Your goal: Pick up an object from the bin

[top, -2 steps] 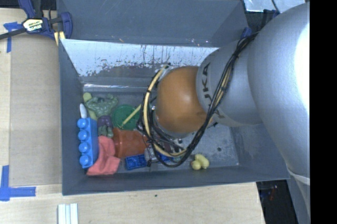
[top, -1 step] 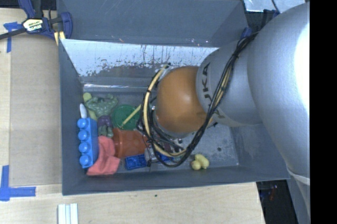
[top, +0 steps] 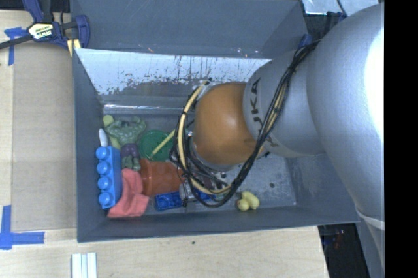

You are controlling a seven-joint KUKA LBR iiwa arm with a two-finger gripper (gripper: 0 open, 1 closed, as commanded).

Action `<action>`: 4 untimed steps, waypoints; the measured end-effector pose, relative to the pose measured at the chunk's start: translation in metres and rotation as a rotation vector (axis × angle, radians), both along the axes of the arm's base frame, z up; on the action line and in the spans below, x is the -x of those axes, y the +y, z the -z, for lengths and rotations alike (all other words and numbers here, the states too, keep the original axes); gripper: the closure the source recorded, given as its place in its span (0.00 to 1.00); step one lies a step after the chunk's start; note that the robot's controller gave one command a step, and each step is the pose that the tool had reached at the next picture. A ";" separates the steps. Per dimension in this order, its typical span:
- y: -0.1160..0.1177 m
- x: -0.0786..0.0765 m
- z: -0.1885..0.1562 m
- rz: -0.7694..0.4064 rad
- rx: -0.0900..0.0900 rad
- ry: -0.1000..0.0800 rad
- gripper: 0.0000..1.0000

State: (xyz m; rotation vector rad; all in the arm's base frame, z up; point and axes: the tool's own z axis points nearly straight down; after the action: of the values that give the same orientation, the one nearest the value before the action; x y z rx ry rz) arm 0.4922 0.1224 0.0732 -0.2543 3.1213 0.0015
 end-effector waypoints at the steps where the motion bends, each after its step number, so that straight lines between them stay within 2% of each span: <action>1: 0.000 0.000 0.000 0.000 0.000 0.000 1.00; 2: 0.023 -0.036 0.000 -0.180 0.004 -0.003 1.00; 3: 0.023 -0.036 0.000 -0.180 0.004 -0.003 1.00; 4: 0.014 -0.029 -0.001 -0.192 0.001 -0.014 1.00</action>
Offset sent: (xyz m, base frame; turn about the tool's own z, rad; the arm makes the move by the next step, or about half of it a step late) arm 0.0338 0.0252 -0.0032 -0.1839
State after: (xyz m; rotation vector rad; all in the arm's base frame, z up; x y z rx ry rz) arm 0.5207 0.1360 0.0738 -0.5506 3.0694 0.0000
